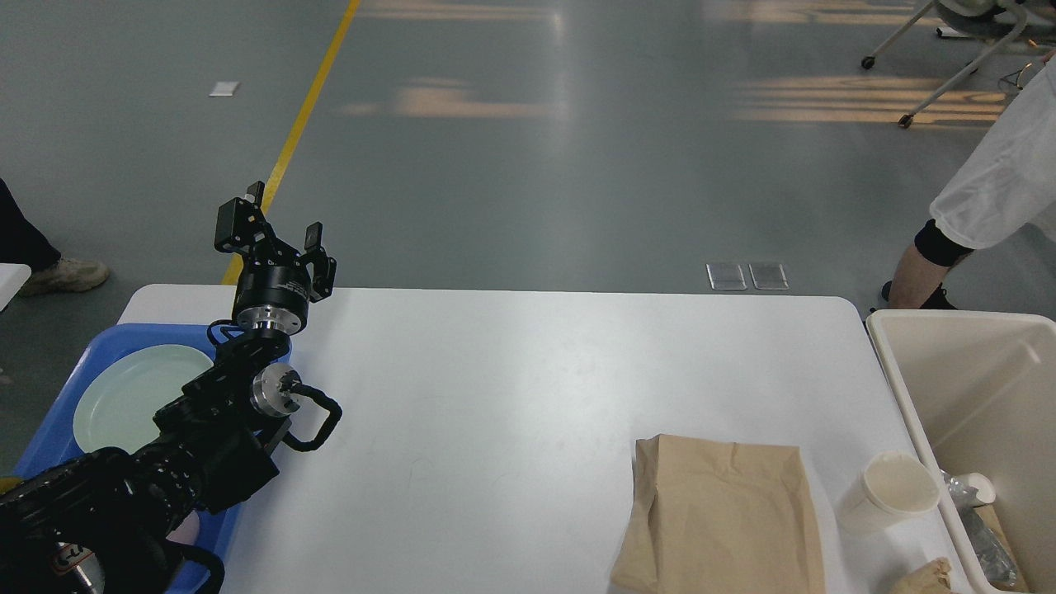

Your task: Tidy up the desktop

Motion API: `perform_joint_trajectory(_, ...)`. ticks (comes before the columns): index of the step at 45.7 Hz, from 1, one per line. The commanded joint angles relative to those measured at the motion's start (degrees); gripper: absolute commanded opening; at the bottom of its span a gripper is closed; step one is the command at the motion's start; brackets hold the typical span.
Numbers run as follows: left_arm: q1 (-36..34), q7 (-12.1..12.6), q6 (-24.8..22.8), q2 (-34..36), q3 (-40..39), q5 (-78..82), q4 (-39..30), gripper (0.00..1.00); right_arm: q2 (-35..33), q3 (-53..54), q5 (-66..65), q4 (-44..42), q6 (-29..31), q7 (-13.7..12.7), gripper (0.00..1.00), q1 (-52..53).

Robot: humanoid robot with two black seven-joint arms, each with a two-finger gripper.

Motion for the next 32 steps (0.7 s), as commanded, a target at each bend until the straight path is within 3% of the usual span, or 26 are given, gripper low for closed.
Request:
perform_joint_trajectory(1,0.0,0.0,0.0,0.0,0.0,0.0,0.0,0.96,-2.7,1.5,0.7,-0.2,-9.1,-0.1,0.0,-7.1)
perform_joint_trajectory(21,0.0,0.0,0.0,0.0,0.0,0.0,0.0,0.96,-4.8,24.2,9.3,-0.3,-34.9,0.0,0.0,-34.0)
perform_joint_trajectory(25,0.0,0.0,0.0,0.0,0.0,0.0,0.0,0.96,-3.1,27.3,10.1,-1.1,-37.8,0.0,0.17,-37.5)
perform_joint_trajectory(32,0.0,0.0,0.0,0.0,0.0,0.0,0.0,0.96,-0.5,29.5,10.2,-3.4,-38.4,0.0,0.19,-41.2)
